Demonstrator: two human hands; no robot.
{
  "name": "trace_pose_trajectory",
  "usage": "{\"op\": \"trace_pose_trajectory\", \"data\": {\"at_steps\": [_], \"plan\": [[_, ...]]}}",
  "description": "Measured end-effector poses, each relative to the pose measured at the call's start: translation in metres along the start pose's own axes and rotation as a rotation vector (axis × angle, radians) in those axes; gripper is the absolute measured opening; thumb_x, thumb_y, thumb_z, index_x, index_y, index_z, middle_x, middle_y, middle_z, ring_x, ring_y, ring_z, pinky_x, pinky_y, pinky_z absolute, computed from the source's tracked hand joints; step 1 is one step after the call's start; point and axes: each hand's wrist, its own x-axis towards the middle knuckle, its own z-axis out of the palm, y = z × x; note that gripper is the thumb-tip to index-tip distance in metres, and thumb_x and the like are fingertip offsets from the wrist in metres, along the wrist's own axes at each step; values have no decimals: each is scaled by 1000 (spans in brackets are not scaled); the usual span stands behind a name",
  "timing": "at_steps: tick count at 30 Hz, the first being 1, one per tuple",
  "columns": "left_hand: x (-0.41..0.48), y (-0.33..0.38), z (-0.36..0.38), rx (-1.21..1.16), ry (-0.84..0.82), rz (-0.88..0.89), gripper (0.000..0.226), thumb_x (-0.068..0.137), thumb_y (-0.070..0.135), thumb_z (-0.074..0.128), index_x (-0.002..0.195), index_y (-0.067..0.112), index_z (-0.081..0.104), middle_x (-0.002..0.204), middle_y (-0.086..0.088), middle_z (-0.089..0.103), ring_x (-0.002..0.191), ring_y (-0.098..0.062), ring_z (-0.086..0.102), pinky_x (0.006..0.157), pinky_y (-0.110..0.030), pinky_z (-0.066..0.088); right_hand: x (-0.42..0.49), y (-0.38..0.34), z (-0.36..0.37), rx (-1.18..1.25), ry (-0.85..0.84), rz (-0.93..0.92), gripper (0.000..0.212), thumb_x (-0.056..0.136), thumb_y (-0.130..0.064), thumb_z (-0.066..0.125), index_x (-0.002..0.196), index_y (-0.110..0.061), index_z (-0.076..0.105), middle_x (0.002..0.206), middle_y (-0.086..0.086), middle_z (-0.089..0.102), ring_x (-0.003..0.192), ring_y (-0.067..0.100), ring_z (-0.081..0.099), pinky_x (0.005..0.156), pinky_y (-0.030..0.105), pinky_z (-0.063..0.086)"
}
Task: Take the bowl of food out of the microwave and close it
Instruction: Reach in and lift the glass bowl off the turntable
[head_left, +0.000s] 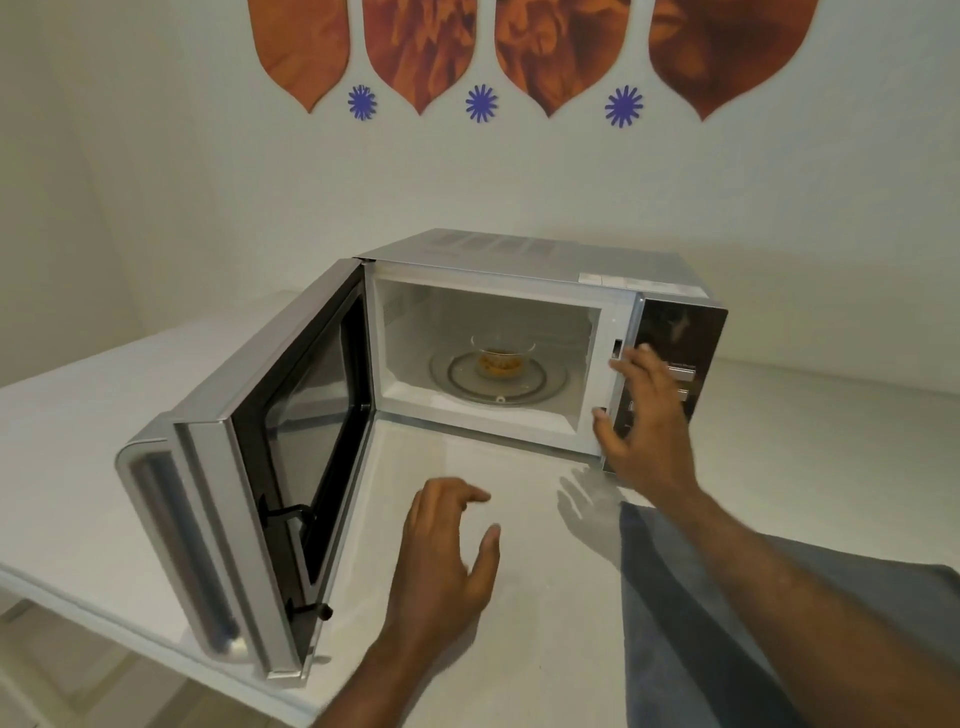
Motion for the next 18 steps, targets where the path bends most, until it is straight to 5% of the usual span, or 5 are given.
{"op": "trace_pose_trajectory", "data": {"at_steps": [12, 18], "plan": [[99, -63, 81, -113, 152, -483, 41, 85, 27, 68, 111, 45, 42, 116, 20, 47, 112, -9, 52, 90, -33, 55, -14, -19, 91, 152, -343, 239, 60, 83, -29, 74, 136, -25, 45, 143, 0, 48, 128, 19, 48, 104, 37, 45], [148, -78, 105, -196, 174, -593, 37, 87, 21, 67, 112, 36, 44, 117, 11, 52, 107, -14, 55, 72, -12, 41, 10, -3, 122, 178, -399, 415, 61, 89, -37, 66, 141, -22, 39, 150, 1, 42, 133, 23, 46, 106, 40, 44]]}}
